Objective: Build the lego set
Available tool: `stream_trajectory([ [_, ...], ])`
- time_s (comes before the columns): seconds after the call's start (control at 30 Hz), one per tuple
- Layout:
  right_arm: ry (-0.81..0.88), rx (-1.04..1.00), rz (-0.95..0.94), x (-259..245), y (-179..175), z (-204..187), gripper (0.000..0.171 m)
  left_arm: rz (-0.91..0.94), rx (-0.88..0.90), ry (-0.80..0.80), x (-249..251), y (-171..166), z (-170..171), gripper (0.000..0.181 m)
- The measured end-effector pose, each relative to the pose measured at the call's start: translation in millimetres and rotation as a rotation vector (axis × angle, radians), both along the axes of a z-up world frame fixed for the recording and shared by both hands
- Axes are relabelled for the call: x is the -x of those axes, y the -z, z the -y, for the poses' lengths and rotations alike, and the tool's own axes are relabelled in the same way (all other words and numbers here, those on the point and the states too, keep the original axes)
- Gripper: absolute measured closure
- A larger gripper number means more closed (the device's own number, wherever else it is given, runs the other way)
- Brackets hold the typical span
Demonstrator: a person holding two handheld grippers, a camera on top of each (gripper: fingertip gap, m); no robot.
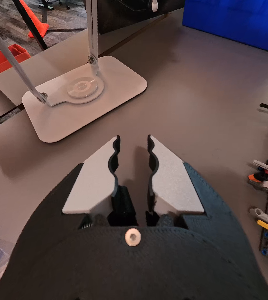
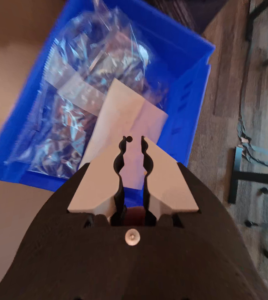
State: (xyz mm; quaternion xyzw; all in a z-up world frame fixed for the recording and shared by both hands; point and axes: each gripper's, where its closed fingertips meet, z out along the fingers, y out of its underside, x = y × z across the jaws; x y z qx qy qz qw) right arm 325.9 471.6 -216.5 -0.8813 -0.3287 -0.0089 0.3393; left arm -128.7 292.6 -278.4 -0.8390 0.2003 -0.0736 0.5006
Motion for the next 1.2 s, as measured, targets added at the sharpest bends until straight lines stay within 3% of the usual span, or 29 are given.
stream_trajectory([
  [0.33, -0.024, 0.036, 0.092, -17, 19, 7, 0.159, -0.068, -0.01, 0.028, -1, -12, 3, 0.143],
  [0.5, -0.019, -0.074, 0.064, -11, -2, 10, 0.153, -0.128, -0.028, 0.045, 5, -34, 10, 0.143],
  [0.63, -0.144, -0.158, 0.025, 28, -31, 46, 0.154, -0.159, -0.019, 0.097, 9, -49, 29, 0.14],
  [0.73, -0.328, -0.156, -0.045, 78, -35, 95, 0.141, -0.14, 0.014, 0.202, -2, -53, 59, 0.132],
  [0.83, -0.508, -0.087, -0.114, 121, -18, 149, 0.141, -0.113, 0.057, 0.349, -26, -46, 102, 0.121],
  [0.97, -0.632, 0.083, -0.214, 157, 28, 205, 0.141, -0.193, 0.115, 0.498, -57, -10, 155, 0.108],
  [1.2, -0.689, 0.263, -0.294, 185, 90, 246, 0.139, -0.287, 0.168, 0.53, -78, 36, 177, 0.114],
])
